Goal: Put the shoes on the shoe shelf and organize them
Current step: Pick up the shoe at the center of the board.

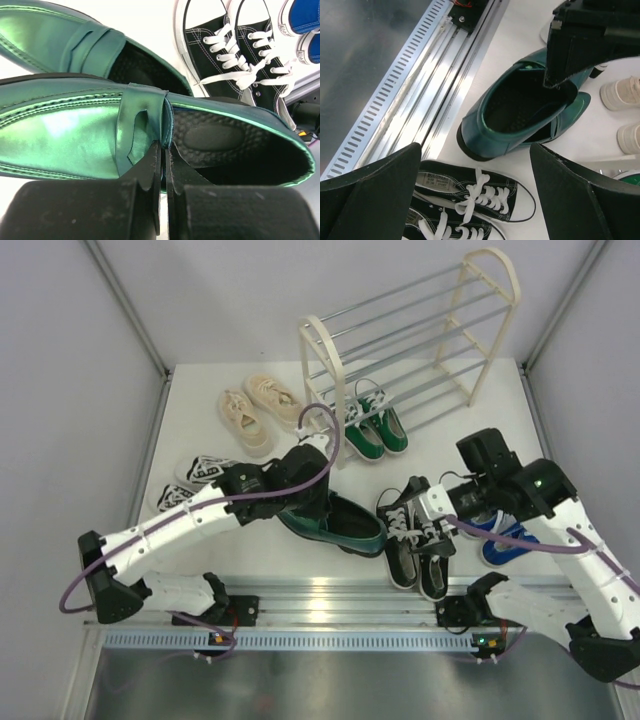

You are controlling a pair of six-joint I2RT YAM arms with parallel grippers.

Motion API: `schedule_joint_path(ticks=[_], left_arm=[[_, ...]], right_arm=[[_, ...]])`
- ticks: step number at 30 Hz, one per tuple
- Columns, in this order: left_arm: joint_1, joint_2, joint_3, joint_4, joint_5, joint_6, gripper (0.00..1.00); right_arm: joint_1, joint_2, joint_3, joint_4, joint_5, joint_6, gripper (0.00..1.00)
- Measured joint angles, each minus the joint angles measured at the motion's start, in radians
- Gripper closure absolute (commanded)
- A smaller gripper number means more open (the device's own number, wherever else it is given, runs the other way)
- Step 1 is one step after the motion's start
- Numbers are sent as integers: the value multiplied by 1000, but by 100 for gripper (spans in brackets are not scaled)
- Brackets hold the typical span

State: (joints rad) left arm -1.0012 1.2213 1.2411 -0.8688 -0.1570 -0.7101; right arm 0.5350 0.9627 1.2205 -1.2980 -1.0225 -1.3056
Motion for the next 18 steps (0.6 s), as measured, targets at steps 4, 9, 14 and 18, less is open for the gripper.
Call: schedule_joint_path(ticks=[4, 9, 14, 18], left_arm=[[-27, 87, 51, -2, -19, -23, 100], [-53, 185, 129, 0, -45, -48, 100], [-67, 250, 194, 1, -62, -59, 100], [-76, 277, 224, 2, -69, -62, 100]], right_arm=[[56, 35, 10, 5, 41, 24, 14], [146, 58, -3, 36, 149, 64, 17], [198, 58, -53, 77, 282, 97, 21], [224, 58, -102, 127, 389, 121, 29]])
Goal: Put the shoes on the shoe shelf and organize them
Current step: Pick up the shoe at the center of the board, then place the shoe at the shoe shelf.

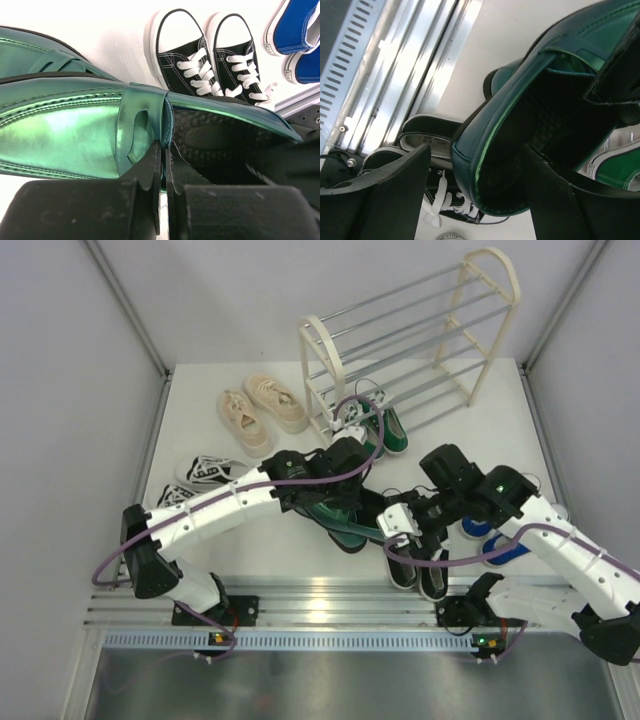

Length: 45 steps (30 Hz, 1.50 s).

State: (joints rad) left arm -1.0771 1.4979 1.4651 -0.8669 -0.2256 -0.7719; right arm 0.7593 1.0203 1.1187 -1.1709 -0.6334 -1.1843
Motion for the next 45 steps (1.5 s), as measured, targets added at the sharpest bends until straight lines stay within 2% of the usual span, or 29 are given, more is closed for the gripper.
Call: schedule_joint_path(ticks=[4, 5, 7, 8, 10, 11, 12, 13, 18, 19, 20, 22, 23, 24, 27, 31, 39, 45], left_arm=[[-8, 3, 5, 0, -1, -5, 100], [-10, 3, 5, 0, -3, -5, 100], [-10, 3, 5, 0, -5, -8, 100], [-10, 3, 5, 0, -8, -8, 100], [-10, 3, 5, 0, -19, -10, 100], [-10, 3, 5, 2, -23, -11, 100], [-10, 3, 5, 5, -26, -12, 100], [-10, 3, 4, 11, -26, -13, 100], [-10, -32, -33, 62, -25, -13, 99], [-11, -48, -54, 79, -24, -15, 93], [-11, -65, -74, 96, -22, -16, 75], [-15, -105, -115, 136, -17, -22, 59], [-17, -132, -135, 155, -18, -25, 43], [-18, -158, -153, 172, -17, -27, 36], [-17, -242, -197, 225, -29, -40, 25], [-10, -343, -236, 262, -42, -34, 22], [-10, -418, -258, 300, -61, 23, 17], [-10, -603, -375, 315, -106, 76, 11]], right_arm=[[13, 0, -39, 48, 94, 18, 44], [14, 0, -45, 55, 109, 22, 51], [17, 0, -59, 74, 137, 26, 60], [18, 0, -65, 78, 145, 30, 68], [18, 0, -71, 80, 162, 35, 77], [18, 0, -72, 80, 166, 39, 89], [18, 0, -72, 79, 167, 39, 96], [19, 0, -72, 78, 169, 41, 100], [19, 2, -69, 69, 172, 50, 100], [19, 2, -64, 63, 172, 48, 100], [19, 4, -55, 54, 173, 43, 100], [18, 4, -35, 34, 174, 35, 100], [15, 3, -27, 21, 174, 33, 100], [8, -1, -20, 6, 173, 31, 100], [-18, -30, -17, -37, 175, 24, 100], [-116, -108, -17, -113, 175, 18, 100], [-253, -252, -9, -207, 201, 17, 100], [-372, -313, 10, -242, 224, 35, 100]])
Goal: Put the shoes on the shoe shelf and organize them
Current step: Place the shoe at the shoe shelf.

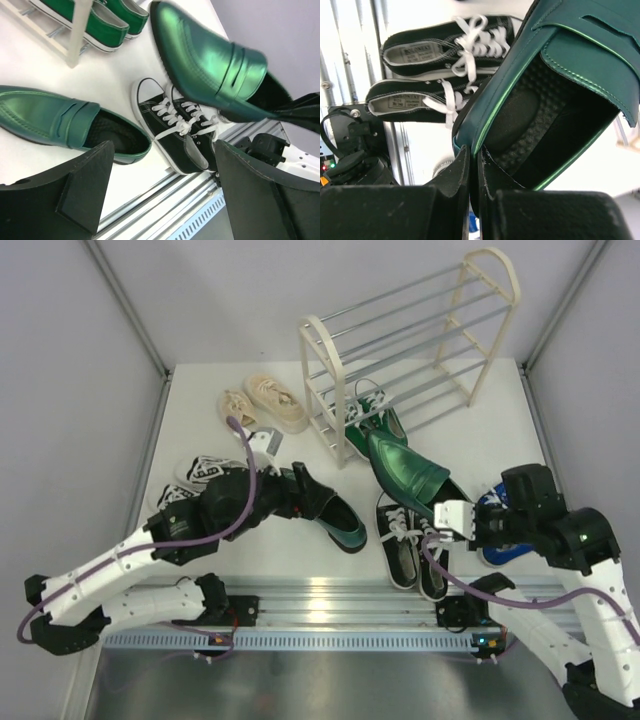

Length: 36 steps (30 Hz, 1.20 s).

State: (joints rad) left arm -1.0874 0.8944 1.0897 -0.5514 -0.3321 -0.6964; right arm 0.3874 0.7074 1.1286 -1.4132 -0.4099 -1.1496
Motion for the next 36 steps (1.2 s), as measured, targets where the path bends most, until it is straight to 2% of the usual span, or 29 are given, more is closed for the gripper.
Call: schedule_joint_path(ticks=[6, 13, 18, 24, 30, 36], left_arm=[[0, -196, -140, -2, -54, 18, 8], [0, -341, -229, -33, -87, 18, 7], [0, -379, -262, -41, -89, 18, 7], [0, -414, -294, -41, -88, 16, 7], [0, -422, -312, -43, -88, 15, 7], [0, -421, -316, -46, -89, 10, 7]], right_arm=[[-79, -27, -1, -5, 74, 64, 100], [-131, 52, -1, -7, 146, 121, 100], [-229, 167, -1, 38, 155, 113, 100], [-418, 387, 60, 126, 124, 32, 100], [-444, 527, 126, 214, 92, -81, 100], [-442, 707, 217, 292, 33, -121, 100]])
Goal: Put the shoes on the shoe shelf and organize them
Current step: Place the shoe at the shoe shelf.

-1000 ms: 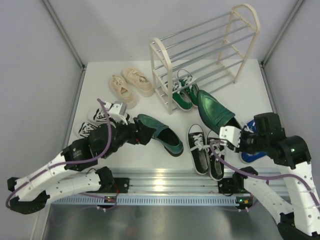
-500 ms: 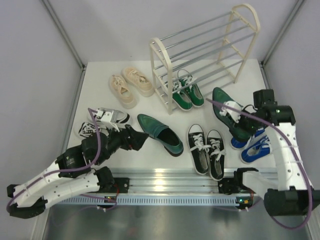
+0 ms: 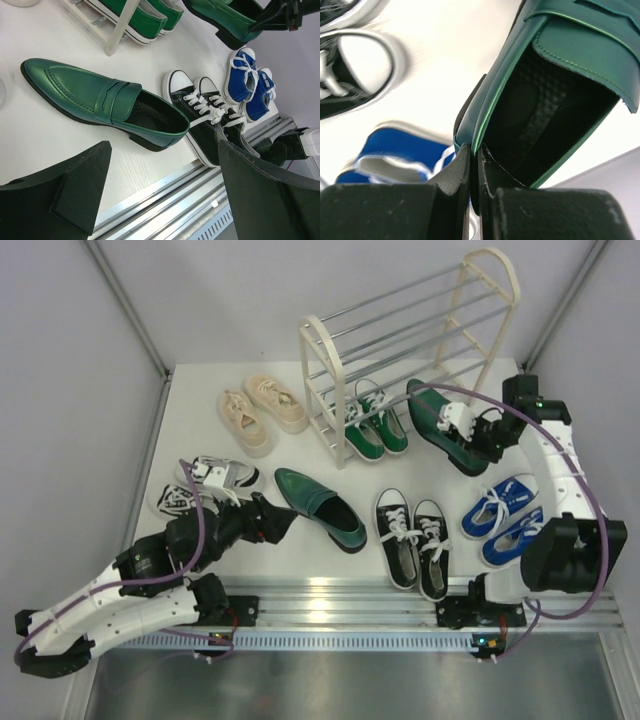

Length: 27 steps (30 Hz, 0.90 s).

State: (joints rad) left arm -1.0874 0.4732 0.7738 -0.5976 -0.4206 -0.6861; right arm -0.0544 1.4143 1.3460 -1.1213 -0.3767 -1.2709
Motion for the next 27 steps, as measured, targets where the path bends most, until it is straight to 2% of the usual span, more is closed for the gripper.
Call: schedule_joint_path(ticks=[5, 12, 27], left_arm=[[0, 0, 0, 0, 0, -5, 7], [0, 0, 0, 0, 1, -22, 7], [0, 0, -2, 0, 8, -57, 7]], right_arm=[[7, 119, 53, 77, -22, 14, 100], [27, 179, 62, 177, -22, 34, 100], [199, 321, 63, 441, 46, 146, 100]])
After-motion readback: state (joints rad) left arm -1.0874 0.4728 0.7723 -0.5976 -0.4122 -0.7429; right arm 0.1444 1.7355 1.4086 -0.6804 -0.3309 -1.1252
